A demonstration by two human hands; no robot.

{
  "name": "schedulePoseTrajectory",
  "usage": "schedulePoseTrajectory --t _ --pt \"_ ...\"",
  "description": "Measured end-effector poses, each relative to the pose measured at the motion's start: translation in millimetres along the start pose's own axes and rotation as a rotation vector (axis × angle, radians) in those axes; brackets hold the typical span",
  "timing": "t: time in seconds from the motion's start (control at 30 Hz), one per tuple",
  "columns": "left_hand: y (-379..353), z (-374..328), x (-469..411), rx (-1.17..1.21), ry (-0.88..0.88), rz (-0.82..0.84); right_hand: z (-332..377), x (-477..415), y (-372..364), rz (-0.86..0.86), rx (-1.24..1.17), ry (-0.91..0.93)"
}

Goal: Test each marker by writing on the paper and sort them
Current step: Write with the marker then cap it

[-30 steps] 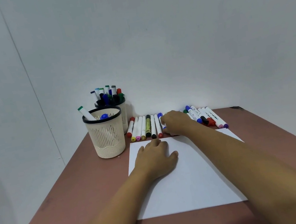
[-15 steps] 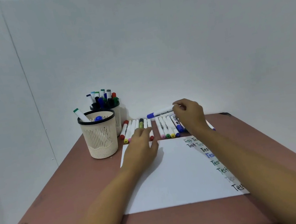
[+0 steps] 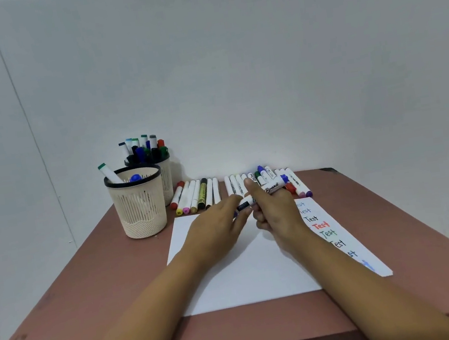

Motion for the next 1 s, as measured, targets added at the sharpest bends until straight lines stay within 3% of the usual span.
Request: schedulePoseTrajectory --t 0.17,0.43,0.73,0.87,1.0 --pt "2.7 0.1 -1.3 0.082 0.036 0.047 0.9 -4.9 4.7 -0.130 0.027 0.015" --pt "6.9 -3.3 0.2 0.329 0.131 0.213 2.0 -8.7 4.3 -0.137 0.122 0.084" --pt "15.7 -11.9 2.7 0.838 0.291 0.263 13.0 -3.4 5.2 -0.074 0.087 0.242" --pt "15.8 -10.1 2.9 0.831 0.308 0.245 13.7 -4.5 7.0 -0.016 0.072 0.255" --pt "13.0 -4.2 2.2 0.605 0.273 0.181 10.3 -6.7 7.5 0.002 0.049 0.181"
Point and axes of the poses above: each hand's wrist, its own x-axis away from the middle knuckle, its own y-axis out of the back of the hand, z = x × y, the point moved 1 cm from there along -x, towards the middle knuckle
